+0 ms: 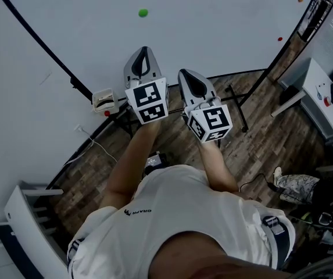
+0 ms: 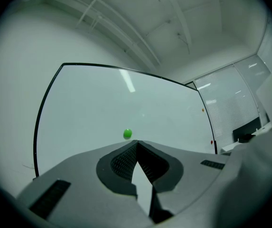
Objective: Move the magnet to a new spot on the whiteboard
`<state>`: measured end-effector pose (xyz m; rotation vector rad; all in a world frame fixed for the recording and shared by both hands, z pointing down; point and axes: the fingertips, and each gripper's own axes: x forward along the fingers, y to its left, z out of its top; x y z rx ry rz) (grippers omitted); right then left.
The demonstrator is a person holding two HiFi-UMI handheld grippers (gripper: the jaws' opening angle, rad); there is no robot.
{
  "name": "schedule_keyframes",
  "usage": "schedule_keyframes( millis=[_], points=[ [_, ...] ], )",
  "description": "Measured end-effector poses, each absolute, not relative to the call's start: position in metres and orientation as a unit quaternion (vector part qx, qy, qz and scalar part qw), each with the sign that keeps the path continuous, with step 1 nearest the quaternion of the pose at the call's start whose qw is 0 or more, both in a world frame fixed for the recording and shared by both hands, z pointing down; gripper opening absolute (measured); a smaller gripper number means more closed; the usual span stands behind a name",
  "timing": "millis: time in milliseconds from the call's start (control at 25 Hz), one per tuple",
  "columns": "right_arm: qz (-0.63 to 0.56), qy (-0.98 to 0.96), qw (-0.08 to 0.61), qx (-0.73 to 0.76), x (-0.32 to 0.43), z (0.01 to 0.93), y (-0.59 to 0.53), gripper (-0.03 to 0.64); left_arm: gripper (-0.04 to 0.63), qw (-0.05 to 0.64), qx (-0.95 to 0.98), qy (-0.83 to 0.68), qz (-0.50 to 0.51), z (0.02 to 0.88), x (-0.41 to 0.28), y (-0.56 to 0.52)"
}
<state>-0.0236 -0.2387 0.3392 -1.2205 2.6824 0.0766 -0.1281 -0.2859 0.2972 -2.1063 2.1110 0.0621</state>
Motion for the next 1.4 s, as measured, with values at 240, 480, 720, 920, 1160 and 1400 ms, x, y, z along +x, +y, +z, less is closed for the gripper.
schedule_keyframes(
  millis=[240,480,720,920,1160,1400],
  points=[
    [0.028,0.906,0.094,-0.411,-0.026,0.339,-0.235,0.014,0.005,0.082,-0.709,0.7,0.02,0.3,-0.127,-0.272],
    [0.033,0.904,0.094,-0.416,-0.024,0.336,-0.235,0.014,0.003,0.089,-0.715,0.693,0.021,0.301,-0.124,-0.264],
    [0.031,0.901,0.092,-0.423,-0.022,0.339,-0.23,0.014,0.004,0.085,-0.721,0.687,0.022,0.311,-0.116,-0.247],
    [0.031,0.897,0.087,-0.432,-0.019,0.34,-0.231,0.014,0.004,0.088,-0.725,0.683,0.018,0.317,-0.112,-0.239],
    [0.032,0.896,0.083,-0.436,-0.016,0.34,-0.232,0.014,0.003,0.087,-0.726,0.682,0.02,0.322,-0.112,-0.231],
    [0.028,0.899,0.08,-0.431,-0.024,0.346,-0.232,0.014,0.003,0.086,-0.734,0.674,0.019,0.33,-0.112,-0.223]
  ],
)
